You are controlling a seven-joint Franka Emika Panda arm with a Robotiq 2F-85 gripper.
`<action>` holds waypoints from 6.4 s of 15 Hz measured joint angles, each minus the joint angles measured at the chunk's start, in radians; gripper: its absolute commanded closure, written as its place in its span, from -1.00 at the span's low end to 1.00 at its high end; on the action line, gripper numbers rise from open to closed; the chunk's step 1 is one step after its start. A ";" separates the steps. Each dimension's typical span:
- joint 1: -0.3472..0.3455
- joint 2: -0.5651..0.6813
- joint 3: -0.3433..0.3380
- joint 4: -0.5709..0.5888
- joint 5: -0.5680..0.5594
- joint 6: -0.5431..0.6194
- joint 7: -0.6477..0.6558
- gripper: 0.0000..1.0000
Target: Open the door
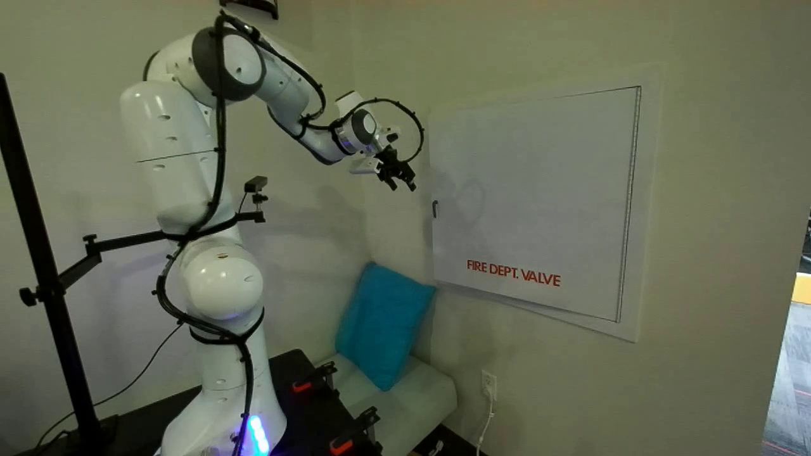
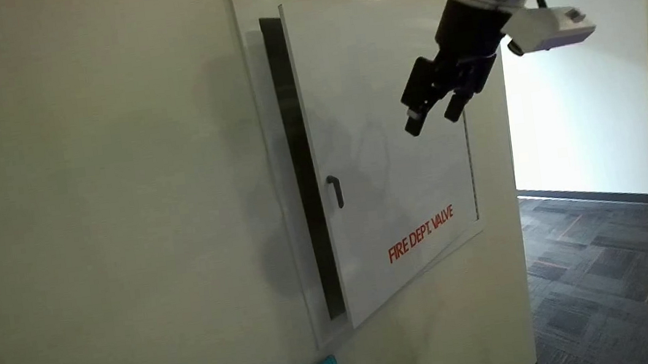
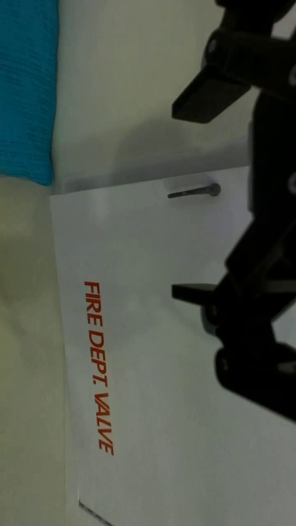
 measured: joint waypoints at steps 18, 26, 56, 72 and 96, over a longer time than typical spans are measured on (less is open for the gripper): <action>0.115 0.244 -0.108 0.108 -0.300 0.198 0.221 -1.00; 0.137 0.378 -0.126 0.253 -0.428 0.200 0.380 -1.00; 0.221 0.653 -0.219 0.602 -0.424 0.117 0.339 0.61; 0.419 0.591 -0.429 0.533 -0.317 0.121 0.276 0.94; 0.317 0.018 -0.388 -0.270 0.140 0.404 -0.294 0.94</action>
